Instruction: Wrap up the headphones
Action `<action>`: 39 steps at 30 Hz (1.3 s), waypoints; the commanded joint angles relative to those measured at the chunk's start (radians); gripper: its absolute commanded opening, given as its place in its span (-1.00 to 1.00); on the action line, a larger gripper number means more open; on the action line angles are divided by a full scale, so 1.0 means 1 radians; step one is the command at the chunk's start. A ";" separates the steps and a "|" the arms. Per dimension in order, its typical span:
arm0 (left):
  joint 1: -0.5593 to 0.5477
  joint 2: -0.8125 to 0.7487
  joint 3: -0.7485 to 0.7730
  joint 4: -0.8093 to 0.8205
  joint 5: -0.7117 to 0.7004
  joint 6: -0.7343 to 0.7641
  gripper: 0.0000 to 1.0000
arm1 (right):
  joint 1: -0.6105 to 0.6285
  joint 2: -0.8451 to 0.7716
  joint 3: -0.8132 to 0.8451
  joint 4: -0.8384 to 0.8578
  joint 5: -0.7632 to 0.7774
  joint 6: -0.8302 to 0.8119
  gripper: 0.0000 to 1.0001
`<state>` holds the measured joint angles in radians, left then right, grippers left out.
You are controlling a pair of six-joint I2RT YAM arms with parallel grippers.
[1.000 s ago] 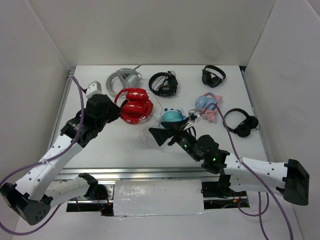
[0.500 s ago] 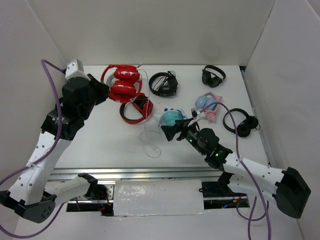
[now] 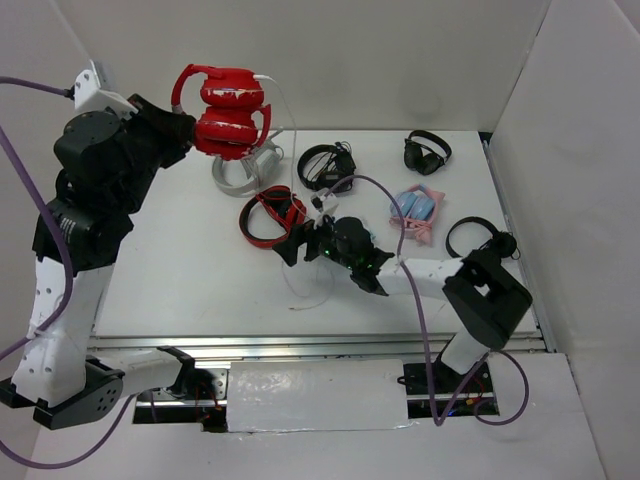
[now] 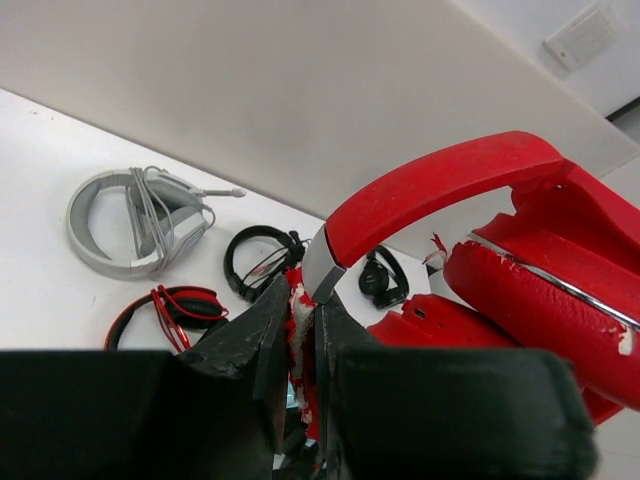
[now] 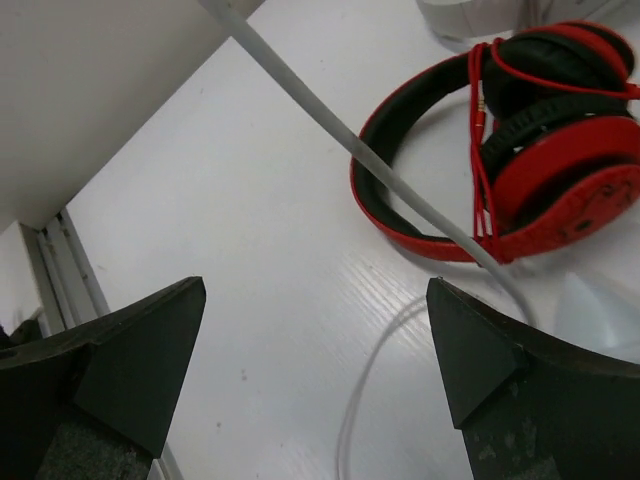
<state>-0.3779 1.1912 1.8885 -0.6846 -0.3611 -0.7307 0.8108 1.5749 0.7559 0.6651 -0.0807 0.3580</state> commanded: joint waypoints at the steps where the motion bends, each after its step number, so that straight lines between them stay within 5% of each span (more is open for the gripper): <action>1: 0.013 -0.025 0.061 0.065 0.007 0.013 -1.00 | 0.001 0.079 0.083 0.093 -0.065 0.060 0.99; 6: 0.014 -0.064 0.052 0.066 -0.022 0.025 -1.00 | 0.037 0.033 -0.002 0.185 0.030 0.055 0.99; 11: 0.014 -0.107 0.009 0.065 -0.082 0.017 -1.00 | 0.080 -0.102 -0.084 0.081 -0.056 -0.085 0.99; 18: 0.016 -0.125 -0.045 0.054 -0.128 -0.027 -1.00 | 0.202 -0.291 -0.251 -0.004 0.077 -0.166 0.99; 28: 0.025 -0.093 -0.072 0.028 -0.200 -0.079 -1.00 | 0.191 -0.532 -0.261 -0.131 -0.086 -0.258 0.99; 35: 0.030 -0.088 -0.083 0.027 -0.179 -0.091 -1.00 | 0.117 -0.474 -0.241 -0.084 0.145 -0.212 0.99; 39: 0.033 -0.099 -0.081 0.017 -0.171 -0.096 -1.00 | 0.024 -0.336 -0.176 -0.052 0.122 -0.197 0.99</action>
<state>-0.3534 1.1175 1.7924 -0.7673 -0.5266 -0.7898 0.8917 1.1568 0.5091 0.5694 0.0051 0.1440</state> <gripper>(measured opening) 0.238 0.996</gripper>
